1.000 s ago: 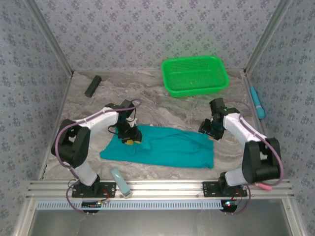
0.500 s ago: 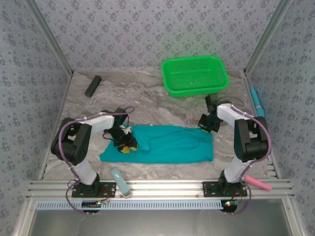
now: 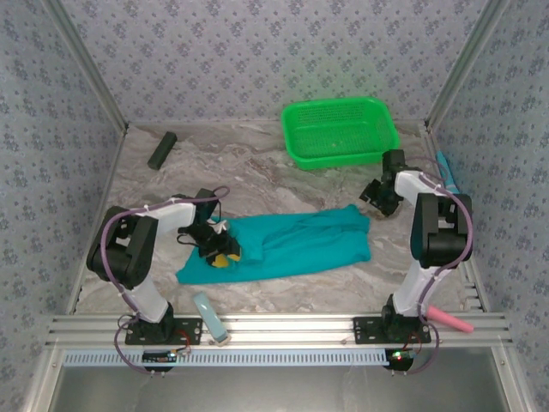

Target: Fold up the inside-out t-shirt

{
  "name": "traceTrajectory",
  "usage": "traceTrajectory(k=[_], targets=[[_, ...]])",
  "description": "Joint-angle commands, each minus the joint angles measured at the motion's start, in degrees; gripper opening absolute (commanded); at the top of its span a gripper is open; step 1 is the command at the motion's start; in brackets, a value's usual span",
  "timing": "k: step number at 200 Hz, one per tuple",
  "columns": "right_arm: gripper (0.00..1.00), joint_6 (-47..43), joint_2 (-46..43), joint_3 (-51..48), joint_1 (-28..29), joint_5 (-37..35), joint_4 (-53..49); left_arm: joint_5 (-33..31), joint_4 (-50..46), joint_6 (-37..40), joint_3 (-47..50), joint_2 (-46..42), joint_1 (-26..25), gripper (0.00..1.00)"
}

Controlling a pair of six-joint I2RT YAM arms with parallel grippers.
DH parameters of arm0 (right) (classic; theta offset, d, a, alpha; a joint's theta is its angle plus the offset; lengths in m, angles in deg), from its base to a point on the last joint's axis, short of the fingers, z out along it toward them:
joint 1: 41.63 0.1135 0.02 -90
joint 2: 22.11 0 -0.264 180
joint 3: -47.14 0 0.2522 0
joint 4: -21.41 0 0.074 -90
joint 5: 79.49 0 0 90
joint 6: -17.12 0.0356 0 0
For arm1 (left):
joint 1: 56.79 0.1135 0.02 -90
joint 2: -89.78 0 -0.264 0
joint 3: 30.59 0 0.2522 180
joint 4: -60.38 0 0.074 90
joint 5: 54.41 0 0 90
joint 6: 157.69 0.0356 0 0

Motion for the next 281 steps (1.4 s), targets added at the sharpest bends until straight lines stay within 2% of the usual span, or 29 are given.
traceTrajectory(k=[1, 36, 54, 81, 95, 101, 108, 117, 119, 123, 132, 181, 199, 213, 253, 281], targets=[[0.62, -2.53, -3.32, 2.76, 0.83, 4.08, -5.84, -3.44, -1.97, -0.05, -0.08, -1.71, 0.25, 0.45], [0.61, -3.09, -7.73, -3.55, 1.85, 6.77, -9.25, 2.17, -3.74, -1.66, -3.47, -5.84, -0.13, 0.48], [0.62, -2.23, -7.31, -6.51, 1.40, 7.33, -8.70, 1.41, -3.64, -2.44, -3.78, -4.86, -2.49, 0.49], [0.62, -0.21, -7.83, -10.67, 1.40, 9.92, -5.93, -4.22, -2.60, -6.44, -1.67, -4.81, -3.35, 0.49], [0.50, 1.29, -7.81, -12.15, 1.38, 11.63, -2.62, -6.43, -0.14, -9.01, 0.06, -6.10, -3.35, 0.46], [0.40, 1.95, -7.72, -12.40, 1.34, 12.11, -1.47, -6.87, 0.87, -9.68, 0.61, -6.18, -3.35, 0.42], [0.25, 2.42, -7.56, -12.23, 1.29, 12.34, -0.80, -7.25, 1.00, -9.63, 0.78, -5.82, -3.25, 0.30], [0.12, 2.60, -7.76, -11.59, 1.38, 12.03, -0.38, -7.98, -0.37, -8.58, 0.19, -5.19, -2.96, 0.17], [0.05, 2.62, -7.87, -11.42, 1.38, 11.75, -0.44, -8.13, -0.85, -8.22, -0.02, -5.06, -2.86, 0.14], [0.00, 2.60, -7.97, -10.97, 1.46, 11.40, -0.50, -8.40, -1.72, -7.58, -0.49, -5.03, -2.69, 0.09], [0.00, 2.35, -8.53, -9.66, 1.72, 9.90, -1.12, -9.24, -3.55, -6.38, -1.47, -5.50, -2.09, 0.00], [0.01, 0.33, -10.24, -2.79, 2.96, 3.26, -3.35, -10.37, -12.23, -2.89, -8.82, -12.59, 5.02, 0.00], [0.09, -1.33, -8.75, 0.28, 3.43, 1.15, -5.45, -7.85, -13.55, -2.51, -11.34, -13.75, 7.69, 0.00], [0.24, -2.65, -7.44, 2.96, 3.97, -0.91, -6.66, -6.03, -13.97, -2.29, -12.42, -13.52, 8.63, 0.00], [0.35, -4.47, -4.96, 3.53, 3.36, -0.42, -6.71, 1.45, -9.75, -4.53, -6.92, -14.09, 8.45, 0.00], [0.53, -4.10, -2.10, 4.51, 2.92, 2.90, -7.12, 2.45, -8.10, -5.86, -4.72, -15.19, 8.68, 0.00]])
